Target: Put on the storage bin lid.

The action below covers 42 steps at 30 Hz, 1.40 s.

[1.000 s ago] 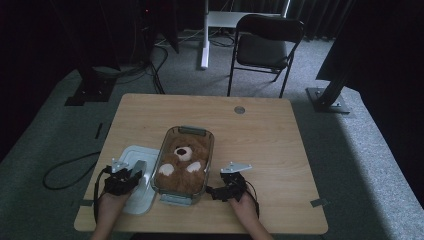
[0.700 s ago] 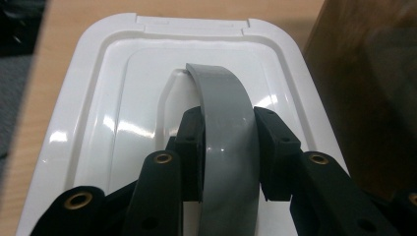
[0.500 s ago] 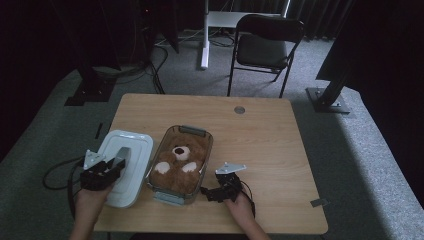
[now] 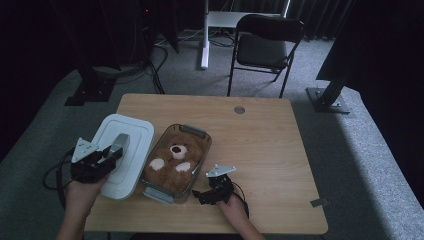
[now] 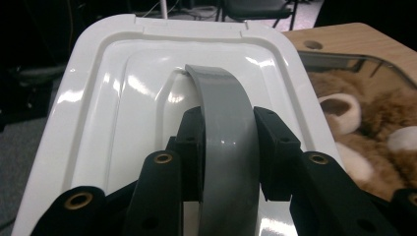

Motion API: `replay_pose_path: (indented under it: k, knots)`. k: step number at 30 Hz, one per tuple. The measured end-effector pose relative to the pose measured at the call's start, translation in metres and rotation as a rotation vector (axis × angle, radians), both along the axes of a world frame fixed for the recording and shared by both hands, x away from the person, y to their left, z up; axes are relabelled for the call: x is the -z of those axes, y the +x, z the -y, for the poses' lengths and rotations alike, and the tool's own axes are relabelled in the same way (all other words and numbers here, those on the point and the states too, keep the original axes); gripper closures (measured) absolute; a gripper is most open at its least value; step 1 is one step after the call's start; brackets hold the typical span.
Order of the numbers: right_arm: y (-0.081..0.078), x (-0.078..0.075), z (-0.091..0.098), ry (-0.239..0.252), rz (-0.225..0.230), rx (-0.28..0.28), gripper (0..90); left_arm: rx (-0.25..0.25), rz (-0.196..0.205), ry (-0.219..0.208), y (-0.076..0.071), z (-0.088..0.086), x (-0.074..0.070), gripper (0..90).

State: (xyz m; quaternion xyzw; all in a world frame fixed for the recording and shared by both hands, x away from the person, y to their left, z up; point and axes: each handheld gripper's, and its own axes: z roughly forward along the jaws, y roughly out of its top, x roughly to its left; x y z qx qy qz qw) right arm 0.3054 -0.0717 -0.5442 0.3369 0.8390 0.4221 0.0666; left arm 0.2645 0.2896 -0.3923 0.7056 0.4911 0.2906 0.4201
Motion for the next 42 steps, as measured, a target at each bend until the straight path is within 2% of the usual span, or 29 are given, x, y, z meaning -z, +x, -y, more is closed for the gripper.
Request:
replay_pose_path:
  k: [2,8,11,14,19,22,25,27,32,36,42]
  knots:
    - [0.001,0.001,0.006,0.008,0.0,0.006,13.1,0.032,0.001,-0.019,0.0,0.005,-0.005,68.3]
    - [0.003,0.003,0.023,-0.005,-0.015,0.065,13.1,0.085,0.015,-0.014,0.005,0.025,-0.015,68.3]
    - [0.003,0.002,0.026,-0.01,-0.007,0.073,13.1,0.121,0.013,-0.004,0.009,0.039,-0.017,68.3]
    - [0.003,0.001,0.028,-0.019,0.008,0.076,13.1,0.148,0.001,-0.001,0.014,0.053,-0.016,68.3]
    - [0.004,0.004,0.036,-0.031,0.009,0.087,13.1,0.196,-0.023,0.02,0.025,0.08,-0.01,68.3]
    - [0.005,0.003,0.039,-0.022,0.008,0.101,13.1,0.218,-0.042,0.005,0.031,0.094,-0.004,68.3]
    - [0.005,0.002,0.041,-0.019,0.009,0.103,13.2,0.228,-0.054,0.005,0.036,0.106,0.001,68.3]
    - [0.006,0.002,0.041,-0.02,0.008,0.104,13.2,0.23,-0.06,-0.013,0.038,0.111,0.003,68.3]
    - [0.006,0.002,0.041,-0.023,0.009,0.101,13.2,0.23,-0.072,-0.028,0.042,0.122,0.004,68.3]
    - [0.007,0.003,0.04,-0.025,0.008,0.101,13.2,0.207,-0.069,-0.02,0.043,0.133,0.005,68.3]
    - [0.007,0.002,0.042,-0.023,0.008,0.104,13.2,0.208,-0.087,-0.029,0.045,0.145,0.008,68.4]
